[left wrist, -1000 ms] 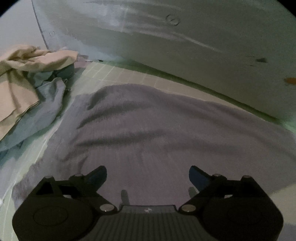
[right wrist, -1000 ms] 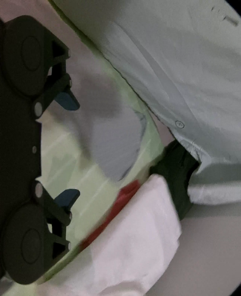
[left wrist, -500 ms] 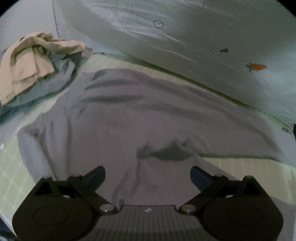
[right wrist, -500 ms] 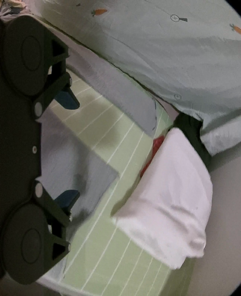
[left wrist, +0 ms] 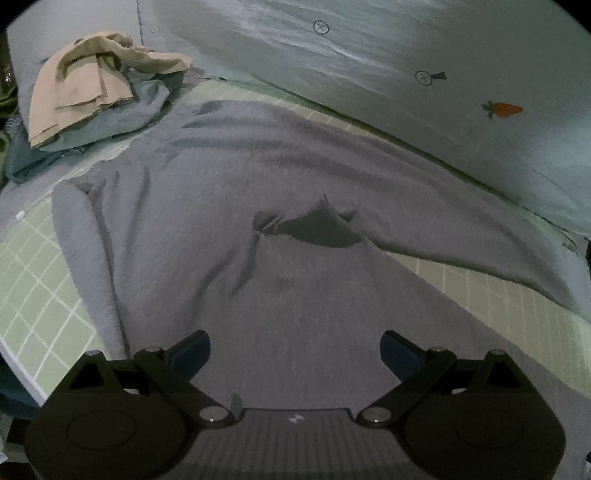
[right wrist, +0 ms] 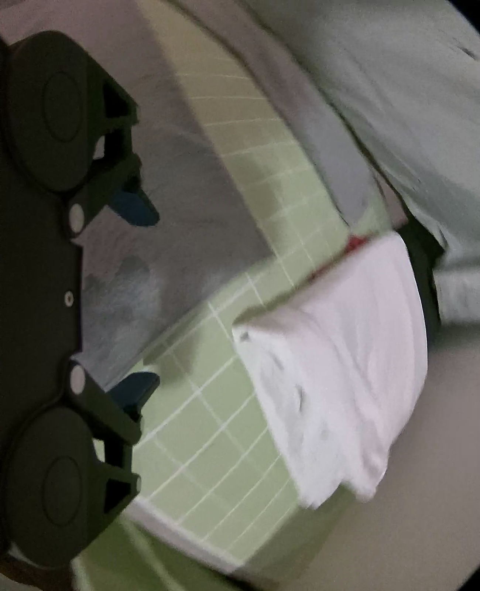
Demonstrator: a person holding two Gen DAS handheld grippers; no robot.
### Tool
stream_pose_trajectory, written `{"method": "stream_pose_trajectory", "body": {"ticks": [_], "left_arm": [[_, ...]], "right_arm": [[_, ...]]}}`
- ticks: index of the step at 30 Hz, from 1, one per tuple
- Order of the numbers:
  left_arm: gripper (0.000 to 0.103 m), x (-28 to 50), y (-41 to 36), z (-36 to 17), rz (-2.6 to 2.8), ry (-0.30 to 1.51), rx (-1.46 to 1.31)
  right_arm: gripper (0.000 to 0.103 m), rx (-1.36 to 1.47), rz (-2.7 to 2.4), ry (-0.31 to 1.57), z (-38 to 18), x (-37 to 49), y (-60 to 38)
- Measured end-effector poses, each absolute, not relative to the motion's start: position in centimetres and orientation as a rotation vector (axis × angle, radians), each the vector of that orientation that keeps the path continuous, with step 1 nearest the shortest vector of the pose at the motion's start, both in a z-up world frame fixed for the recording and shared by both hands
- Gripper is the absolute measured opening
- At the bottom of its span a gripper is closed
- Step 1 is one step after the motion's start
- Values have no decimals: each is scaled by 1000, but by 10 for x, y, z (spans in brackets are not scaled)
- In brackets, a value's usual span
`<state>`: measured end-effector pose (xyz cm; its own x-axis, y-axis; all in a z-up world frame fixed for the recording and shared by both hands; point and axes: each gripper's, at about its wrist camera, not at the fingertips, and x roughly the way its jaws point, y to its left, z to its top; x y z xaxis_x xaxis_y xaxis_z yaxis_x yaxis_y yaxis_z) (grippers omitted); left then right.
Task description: Fold clothes
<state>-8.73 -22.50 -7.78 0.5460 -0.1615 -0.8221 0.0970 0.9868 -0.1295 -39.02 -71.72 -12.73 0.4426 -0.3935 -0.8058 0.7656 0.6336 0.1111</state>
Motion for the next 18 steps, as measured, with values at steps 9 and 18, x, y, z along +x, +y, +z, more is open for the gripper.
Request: {"method": "stream_pose_trajectory", "body": {"ticks": [9, 18], "left_arm": [[98, -99, -209, -71, -58, 966, -123], [98, -104, -205, -63, -42, 955, -123]], "right_arm": [[4, 400, -664, 861, -133, -367, -718], [4, 370, -691, 794, -117, -330, -762]]}}
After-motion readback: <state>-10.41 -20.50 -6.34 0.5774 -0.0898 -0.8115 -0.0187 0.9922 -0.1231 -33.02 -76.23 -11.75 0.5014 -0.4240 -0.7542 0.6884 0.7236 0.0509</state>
